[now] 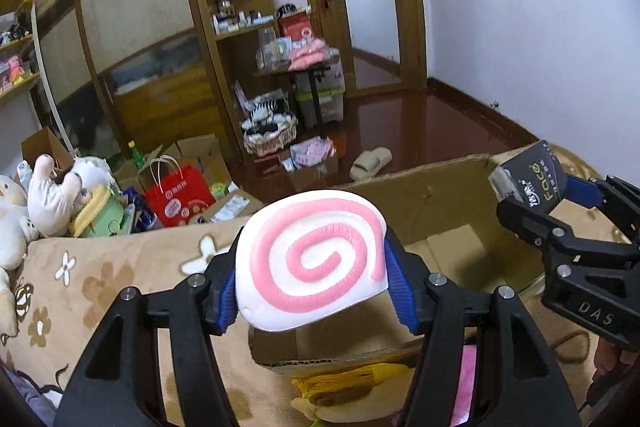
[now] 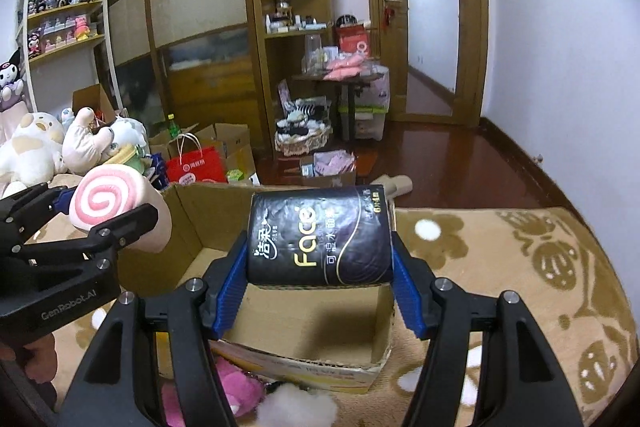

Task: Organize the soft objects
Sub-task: 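Carry both items over the box and open both tools to drop them in, then withdraw both tools from the box toward the remaining plush items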

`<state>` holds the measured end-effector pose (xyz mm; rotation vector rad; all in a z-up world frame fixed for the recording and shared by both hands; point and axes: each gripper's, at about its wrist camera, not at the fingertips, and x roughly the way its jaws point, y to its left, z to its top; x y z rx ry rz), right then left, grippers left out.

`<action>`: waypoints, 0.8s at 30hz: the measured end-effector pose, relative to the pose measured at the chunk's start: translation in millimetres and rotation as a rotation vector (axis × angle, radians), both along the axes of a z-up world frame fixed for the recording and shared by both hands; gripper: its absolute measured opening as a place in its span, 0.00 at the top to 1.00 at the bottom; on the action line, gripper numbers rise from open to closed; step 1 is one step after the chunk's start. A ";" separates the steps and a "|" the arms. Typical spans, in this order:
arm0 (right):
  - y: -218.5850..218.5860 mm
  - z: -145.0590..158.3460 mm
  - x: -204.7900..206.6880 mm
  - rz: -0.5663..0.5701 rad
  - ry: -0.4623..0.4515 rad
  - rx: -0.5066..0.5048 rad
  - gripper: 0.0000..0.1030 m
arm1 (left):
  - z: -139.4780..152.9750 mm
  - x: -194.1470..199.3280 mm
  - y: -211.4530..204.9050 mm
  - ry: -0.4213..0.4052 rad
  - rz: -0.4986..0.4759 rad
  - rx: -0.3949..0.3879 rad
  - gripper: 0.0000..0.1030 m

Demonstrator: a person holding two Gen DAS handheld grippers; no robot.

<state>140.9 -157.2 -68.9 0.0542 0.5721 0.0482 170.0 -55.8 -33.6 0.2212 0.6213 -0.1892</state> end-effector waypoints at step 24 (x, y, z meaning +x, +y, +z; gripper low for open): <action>0.7 -15.1 -5.8 0.053 0.038 0.050 0.08 | -6.0 2.5 16.5 0.058 0.036 0.011 0.06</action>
